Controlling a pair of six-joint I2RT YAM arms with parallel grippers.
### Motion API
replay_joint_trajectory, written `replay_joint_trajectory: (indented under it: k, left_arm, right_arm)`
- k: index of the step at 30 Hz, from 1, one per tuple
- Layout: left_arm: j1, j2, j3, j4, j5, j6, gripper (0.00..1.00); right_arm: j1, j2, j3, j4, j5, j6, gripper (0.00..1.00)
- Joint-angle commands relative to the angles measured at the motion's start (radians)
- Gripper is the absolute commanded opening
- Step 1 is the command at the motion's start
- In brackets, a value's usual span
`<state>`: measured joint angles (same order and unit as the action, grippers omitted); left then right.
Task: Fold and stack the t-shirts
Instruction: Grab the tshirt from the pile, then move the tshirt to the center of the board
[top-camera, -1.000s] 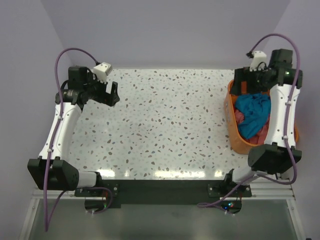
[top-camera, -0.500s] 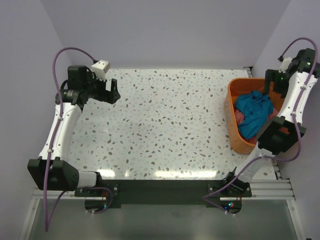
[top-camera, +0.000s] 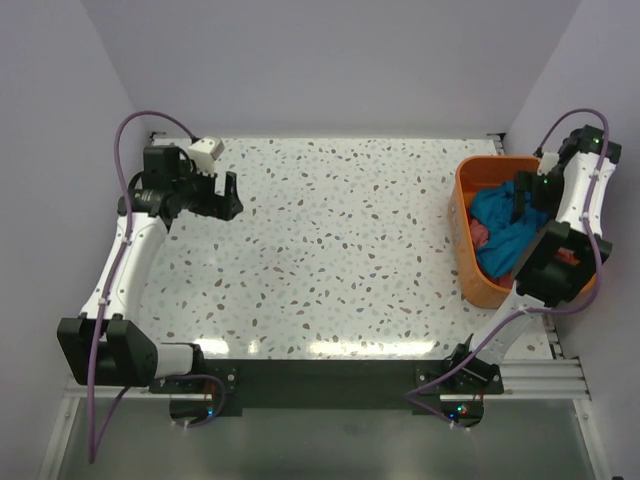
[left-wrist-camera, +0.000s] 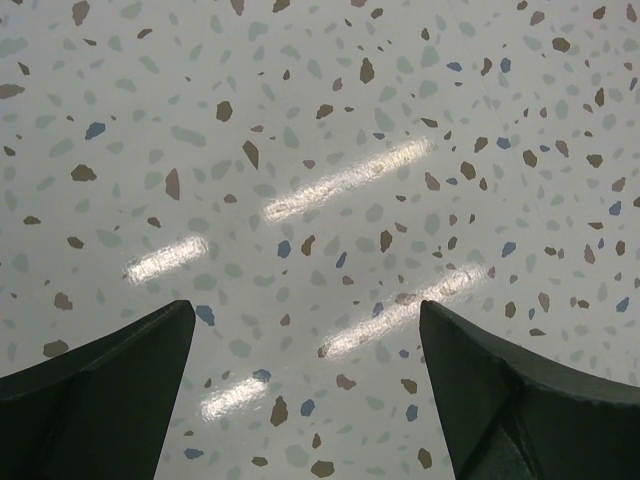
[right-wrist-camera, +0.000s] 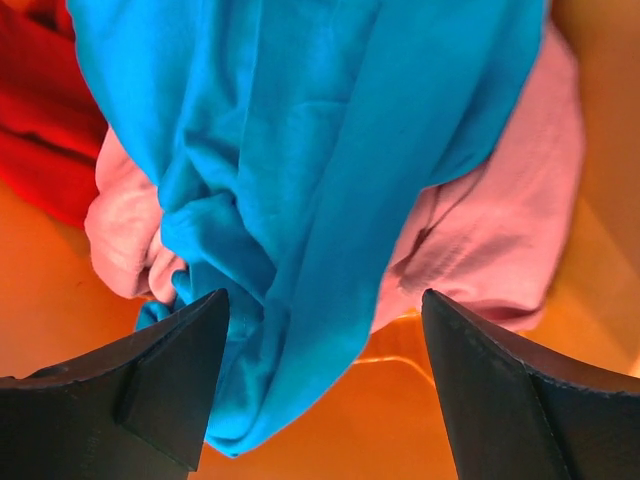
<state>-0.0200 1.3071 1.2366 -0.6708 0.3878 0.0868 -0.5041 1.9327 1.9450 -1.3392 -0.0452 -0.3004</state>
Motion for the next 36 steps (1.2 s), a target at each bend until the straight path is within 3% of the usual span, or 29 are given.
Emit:
replay_joint_trajectory:
  k: [1, 5, 8, 9, 12, 18, 26, 31, 36]
  left_arm:
    - [-0.001, 0.014, 0.0, 0.043, 0.003, -0.025, 1.0]
    - [-0.001, 0.03, 0.007, 0.048, 0.008, -0.025, 1.0]
    - [-0.001, 0.041, 0.017, 0.05, 0.017, -0.027, 1.0]
    - [-0.001, 0.046, 0.018, 0.048, 0.019, -0.028, 1.0]
    - [-0.001, 0.044, 0.026, 0.048, 0.022, -0.03, 1.0]
    - [-0.001, 0.024, 0.031, 0.043, 0.02, -0.022, 1.0]
    - [-0.001, -0.015, 0.018, 0.053, 0.014, -0.024, 1.0]
    - [-0.001, -0.035, 0.02, 0.074, -0.02, -0.038, 1.0]
    - [-0.001, -0.037, 0.058, 0.085, -0.072, -0.055, 1.0]
  right_arm:
    - [0.004, -0.015, -0.038, -0.175, -0.027, -0.014, 0.8]
    - [0.003, -0.031, -0.052, -0.21, -0.087, -0.031, 0.69]
    - [0.003, -0.05, -0.037, -0.242, -0.152, -0.054, 0.41]
    - [0.004, -0.058, -0.023, -0.245, -0.163, -0.066, 0.24]
    - [0.003, -0.093, 0.014, -0.244, -0.171, -0.081, 0.0]
    - [-0.001, -0.219, 0.129, -0.195, -0.252, -0.105, 0.0]
    - [-0.001, -0.42, 0.209, 0.061, -0.303, -0.023, 0.0]
    - [-0.001, -0.489, 0.253, 0.299, -0.378, 0.111, 0.0]
    - [0.007, -0.528, 0.239, 0.648, -0.587, 0.369, 0.0]
